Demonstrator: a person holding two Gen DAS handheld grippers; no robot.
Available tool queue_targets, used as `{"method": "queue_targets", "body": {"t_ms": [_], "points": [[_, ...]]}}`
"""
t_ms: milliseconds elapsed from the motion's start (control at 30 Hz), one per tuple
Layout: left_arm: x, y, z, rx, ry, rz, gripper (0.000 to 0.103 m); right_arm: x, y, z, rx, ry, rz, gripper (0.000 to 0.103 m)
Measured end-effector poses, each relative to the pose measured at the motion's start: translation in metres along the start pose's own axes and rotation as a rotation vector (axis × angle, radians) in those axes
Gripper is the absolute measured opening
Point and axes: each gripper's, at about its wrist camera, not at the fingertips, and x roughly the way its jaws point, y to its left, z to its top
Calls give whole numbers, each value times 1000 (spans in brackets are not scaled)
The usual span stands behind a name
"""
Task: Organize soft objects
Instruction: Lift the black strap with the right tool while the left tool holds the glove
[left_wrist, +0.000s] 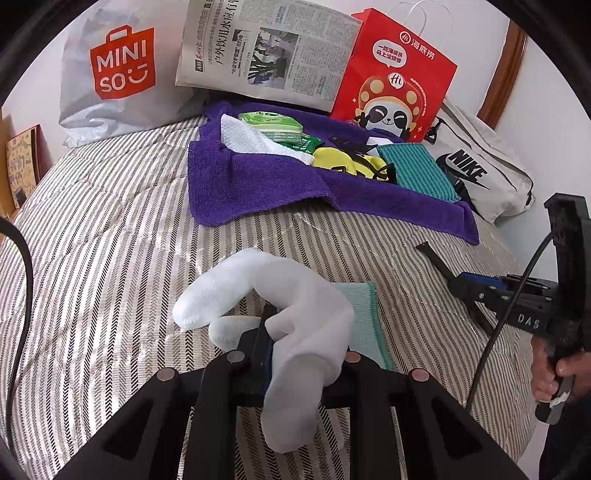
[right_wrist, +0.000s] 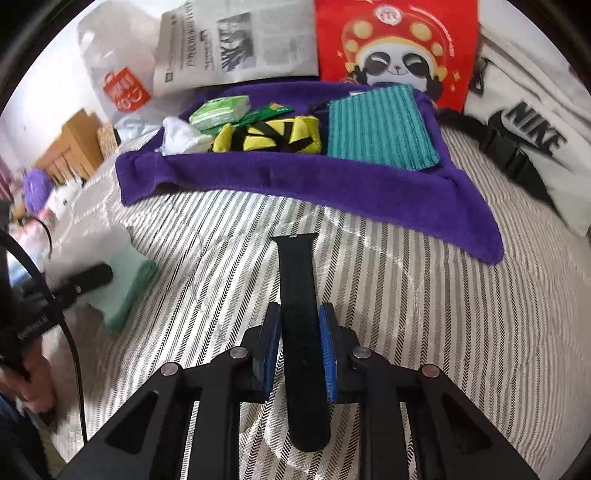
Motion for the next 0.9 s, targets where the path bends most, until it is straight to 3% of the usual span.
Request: {"method": "queue_targets", "body": {"t_ms": [133,300,667,900], "points": [[0,-4,0,15,1,13,18,0,7,-2,-89,-3,-30,27],[1,-5,0,28,2,26,18,0,3,-7,-114,-38,-8,27],[3,-10,0,54,5,54,18,1,0,-4,-21,-35,-14,25],[2,-9,0,53,5,50,17,3,4,-3,-58,-25,-18,24]]}}
